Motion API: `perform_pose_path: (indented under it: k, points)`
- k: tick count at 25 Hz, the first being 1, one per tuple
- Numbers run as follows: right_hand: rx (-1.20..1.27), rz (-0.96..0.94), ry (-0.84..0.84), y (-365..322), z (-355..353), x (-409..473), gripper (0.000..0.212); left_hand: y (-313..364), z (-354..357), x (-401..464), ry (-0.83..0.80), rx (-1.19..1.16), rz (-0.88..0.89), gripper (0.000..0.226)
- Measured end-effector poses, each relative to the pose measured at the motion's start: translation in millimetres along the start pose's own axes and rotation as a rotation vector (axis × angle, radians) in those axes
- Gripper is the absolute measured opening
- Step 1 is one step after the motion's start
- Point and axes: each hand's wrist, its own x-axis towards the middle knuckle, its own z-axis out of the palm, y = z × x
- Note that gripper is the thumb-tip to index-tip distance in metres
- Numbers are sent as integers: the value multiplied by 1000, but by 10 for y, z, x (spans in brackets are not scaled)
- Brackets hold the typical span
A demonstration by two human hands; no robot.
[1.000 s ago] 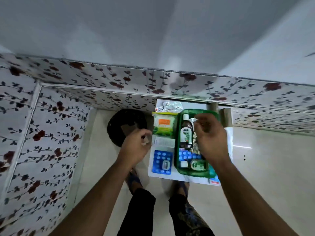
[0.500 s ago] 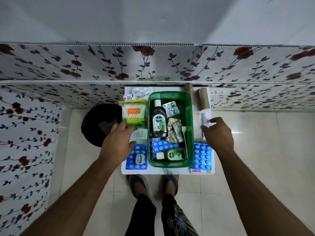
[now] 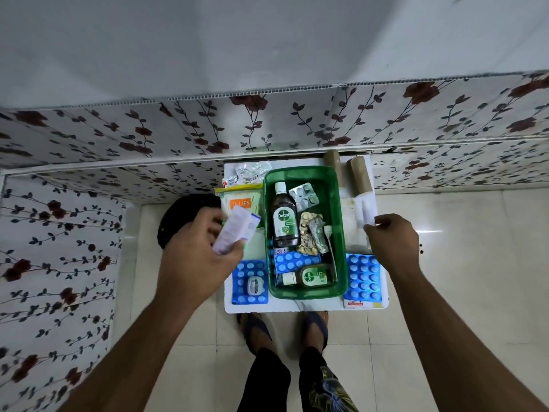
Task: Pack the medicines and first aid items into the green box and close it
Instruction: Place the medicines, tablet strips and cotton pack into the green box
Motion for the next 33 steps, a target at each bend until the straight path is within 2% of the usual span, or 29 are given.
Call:
perform_pose_path:
  k: [2, 4, 6, 9, 12, 17, 21, 24, 27, 29, 33]
  points:
    - [81, 19, 32, -29, -58, -84, 26, 462, 114, 98, -109, -231, -29, 62]
    - [165, 27, 59, -64, -116, -145, 21, 786, 456, 305, -190, -211, -39, 67]
    - [225, 23, 69, -92, -175, -177, 18, 956, 772, 508, -163, -129, -73, 62]
    - [268, 7, 57, -109, -225, -186, 15, 1047, 1036, 639, -124, -154, -147, 46]
    - [295, 2, 70, -145, -247, -150, 15, 1066, 1191, 655, -191, -234, -157, 34]
    - [280, 0, 66, -211, -233, -119, 21, 1009, 1290, 676, -231, -304, -145, 40]
    - [266, -54, 19, -396, -244, -274, 24, 1018, 1089, 670, -257, -305, -76, 20]
    - [110, -233, 1, -629, -99, -574, 23, 863, 686, 589, -73, -433, -24, 23]
    - [-183, -380, -28, -847, 241, -689, 20, 486, 411, 563, 140, -510, -125, 16]
    - [-356, -419, -36, -958, 418, -605, 25, 207, 405, 588, 180, -487, -196, 19]
    - [-571, -448, -40, -1080, 583, -462, 24, -159, 490, 575, 147, -463, -193, 17]
